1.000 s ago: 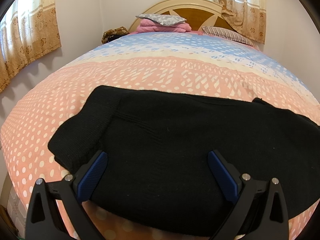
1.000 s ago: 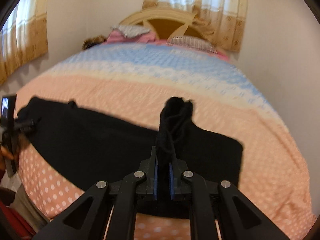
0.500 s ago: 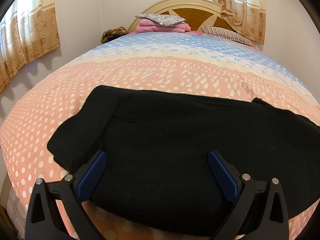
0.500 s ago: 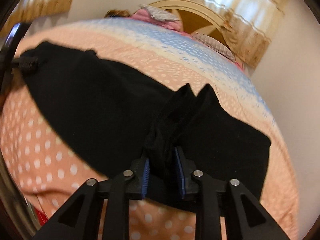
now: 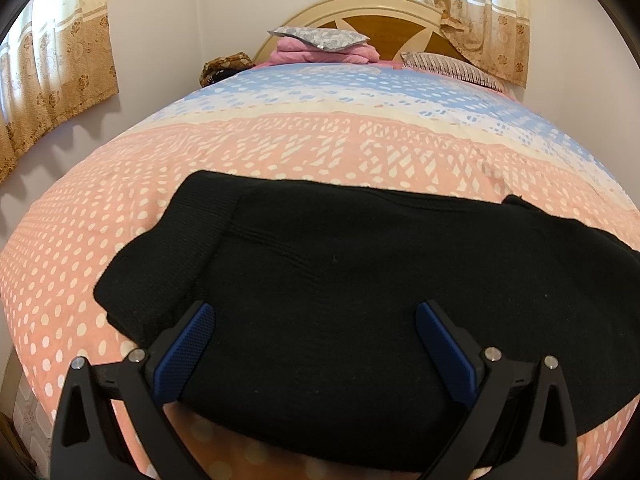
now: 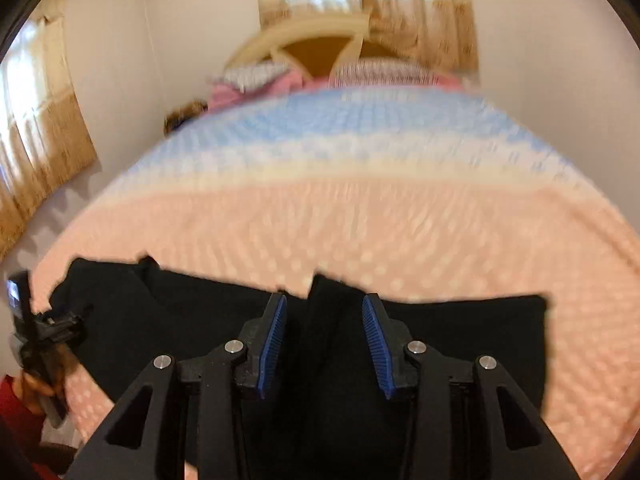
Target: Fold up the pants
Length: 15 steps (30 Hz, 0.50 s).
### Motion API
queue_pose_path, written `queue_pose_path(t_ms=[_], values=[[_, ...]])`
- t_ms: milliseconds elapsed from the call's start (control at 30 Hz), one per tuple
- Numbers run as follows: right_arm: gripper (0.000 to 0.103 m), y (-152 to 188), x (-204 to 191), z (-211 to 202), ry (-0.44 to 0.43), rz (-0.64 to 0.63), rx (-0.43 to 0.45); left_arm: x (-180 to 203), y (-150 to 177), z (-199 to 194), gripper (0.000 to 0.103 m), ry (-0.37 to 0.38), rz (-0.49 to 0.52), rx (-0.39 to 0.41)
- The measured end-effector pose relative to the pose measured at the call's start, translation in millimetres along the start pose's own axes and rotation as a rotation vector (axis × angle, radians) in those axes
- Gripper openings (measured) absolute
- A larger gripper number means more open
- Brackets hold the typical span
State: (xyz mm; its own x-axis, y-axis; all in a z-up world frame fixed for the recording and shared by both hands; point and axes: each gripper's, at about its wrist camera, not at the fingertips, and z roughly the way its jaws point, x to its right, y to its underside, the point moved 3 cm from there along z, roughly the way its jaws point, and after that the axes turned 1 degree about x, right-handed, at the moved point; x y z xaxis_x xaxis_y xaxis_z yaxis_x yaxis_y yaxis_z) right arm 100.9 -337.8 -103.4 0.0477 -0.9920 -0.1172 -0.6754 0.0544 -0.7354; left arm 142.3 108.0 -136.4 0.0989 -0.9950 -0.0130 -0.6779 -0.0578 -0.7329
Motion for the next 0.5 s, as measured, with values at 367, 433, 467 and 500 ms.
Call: queue_pose_path(t_ms=[367, 433, 467, 500], values=[[0.041, -24.2, -86.1, 19.0, -0.115, -0.428, -0.026, -1.7, 0.0, 0.1, 0.103, 0.009, -0.001, 0.006], [0.041, -20.4, -99.8, 40.2, -0.167, -0.528, -0.097, -2.1, 0.0, -0.1, 0.103, 0.014, -0.002, 0.006], [0.041, -14.6, -105.7, 47.4, -0.225, -0.566, -0.145, -2.0, 0.0, 0.0, 0.103, 0.014, -0.001, 0.006], [0.041, -10.8, -111.8, 52.5, -0.258, -0.605, -0.179, -2.0, -0.1, 0.0, 0.103, 0.013, -0.001, 0.006]])
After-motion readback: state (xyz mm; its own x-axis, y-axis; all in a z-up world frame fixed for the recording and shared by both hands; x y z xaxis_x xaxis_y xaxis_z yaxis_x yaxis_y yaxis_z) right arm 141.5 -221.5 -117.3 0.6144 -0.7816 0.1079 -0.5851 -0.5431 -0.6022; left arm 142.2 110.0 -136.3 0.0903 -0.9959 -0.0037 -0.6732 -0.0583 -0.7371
